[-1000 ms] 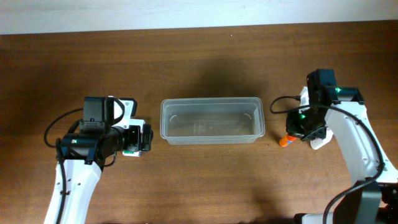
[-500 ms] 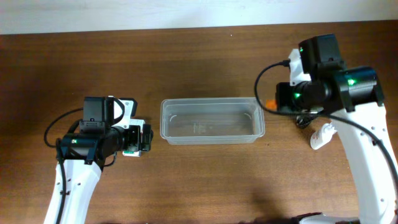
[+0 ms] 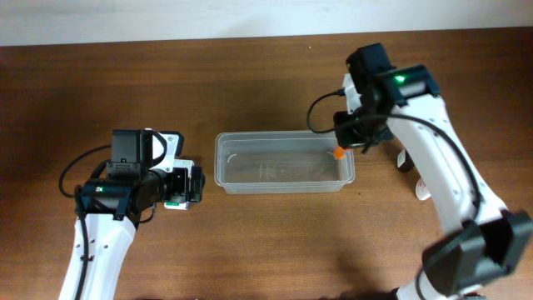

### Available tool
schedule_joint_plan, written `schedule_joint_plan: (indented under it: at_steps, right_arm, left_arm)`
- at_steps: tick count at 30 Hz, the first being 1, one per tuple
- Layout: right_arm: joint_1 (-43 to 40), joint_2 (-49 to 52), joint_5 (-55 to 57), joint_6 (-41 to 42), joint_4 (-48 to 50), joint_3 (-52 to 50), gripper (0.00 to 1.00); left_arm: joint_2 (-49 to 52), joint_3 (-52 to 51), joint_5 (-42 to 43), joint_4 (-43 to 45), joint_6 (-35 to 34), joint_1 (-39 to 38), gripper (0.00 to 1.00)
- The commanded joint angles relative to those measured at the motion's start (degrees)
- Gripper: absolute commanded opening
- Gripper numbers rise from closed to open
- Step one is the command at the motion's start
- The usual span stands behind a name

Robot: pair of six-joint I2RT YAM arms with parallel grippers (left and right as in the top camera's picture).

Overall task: Pack container
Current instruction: 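Carry the orange tube into the container and release it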

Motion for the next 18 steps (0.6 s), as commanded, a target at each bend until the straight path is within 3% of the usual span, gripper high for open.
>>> schedule_joint_plan:
  at_steps: [1, 12, 15, 18]
  right_arm:
    - [0.59, 3.26, 1.07, -0.11, 0.96, 0.46, 0.13]
    - [0.59, 9.31, 1.14, -0.15, 4.98, 0.46, 0.13]
    - [0.59, 9.53, 1.09, -0.15, 4.94, 0.15, 0.27]
    - [0.59, 9.57, 1.11, -0.15, 5.01, -0.63, 0.3]
  left_arm:
    - [0.2, 0.96, 0.81, -0.02, -0.17, 0.11, 1.0]
    - [0.2, 0.96, 0.81, 0.02, -0.17, 0.11, 0.99]
    - [0.2, 0.96, 0.81, 0.02, -0.17, 0.11, 0.99]
    - [0.2, 0.96, 0.81, 0.02, -0.17, 0.11, 0.99]
